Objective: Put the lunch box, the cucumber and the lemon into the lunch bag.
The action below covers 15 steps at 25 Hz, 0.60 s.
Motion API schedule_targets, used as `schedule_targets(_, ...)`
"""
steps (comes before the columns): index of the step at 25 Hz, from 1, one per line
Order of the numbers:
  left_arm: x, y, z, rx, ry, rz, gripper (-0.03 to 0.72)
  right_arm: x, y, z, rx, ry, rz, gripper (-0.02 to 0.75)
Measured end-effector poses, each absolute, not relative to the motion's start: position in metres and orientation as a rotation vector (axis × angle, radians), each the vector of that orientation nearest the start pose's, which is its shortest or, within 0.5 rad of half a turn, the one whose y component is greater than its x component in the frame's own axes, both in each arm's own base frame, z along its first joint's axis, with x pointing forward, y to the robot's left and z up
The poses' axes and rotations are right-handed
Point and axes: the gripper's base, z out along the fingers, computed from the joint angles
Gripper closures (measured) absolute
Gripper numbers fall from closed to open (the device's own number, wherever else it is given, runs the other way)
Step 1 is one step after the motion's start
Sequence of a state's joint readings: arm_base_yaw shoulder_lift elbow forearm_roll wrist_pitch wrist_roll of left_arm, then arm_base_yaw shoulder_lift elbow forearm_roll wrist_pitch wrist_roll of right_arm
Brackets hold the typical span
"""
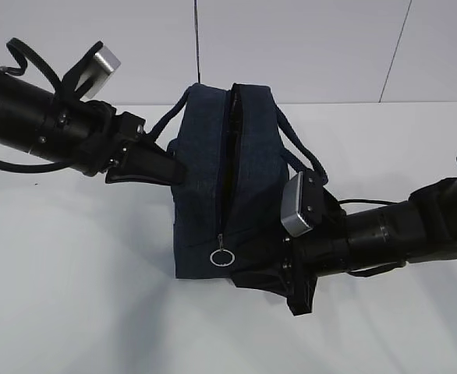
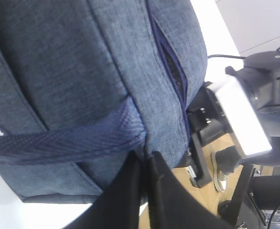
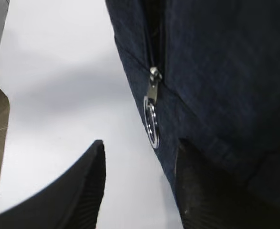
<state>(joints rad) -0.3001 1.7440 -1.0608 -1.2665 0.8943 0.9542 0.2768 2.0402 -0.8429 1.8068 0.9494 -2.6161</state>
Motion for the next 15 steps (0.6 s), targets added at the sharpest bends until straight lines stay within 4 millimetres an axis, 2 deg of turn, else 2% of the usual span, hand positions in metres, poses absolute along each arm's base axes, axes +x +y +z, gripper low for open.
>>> schedule_targets(11, 0.306, -0.166, 0.222, 0.531, 2.421, -1.242, 0.697, 0.306, 0.164, 0.101, -1.309, 1.653, 0.876, 0.377)
schedule_targets(15, 0.306, -0.166, 0.222, 0.532, 2.421, -1.244, 0.697, 0.3, 0.176, 0.095, -1.345, 1.645, 0.909, 0.377)
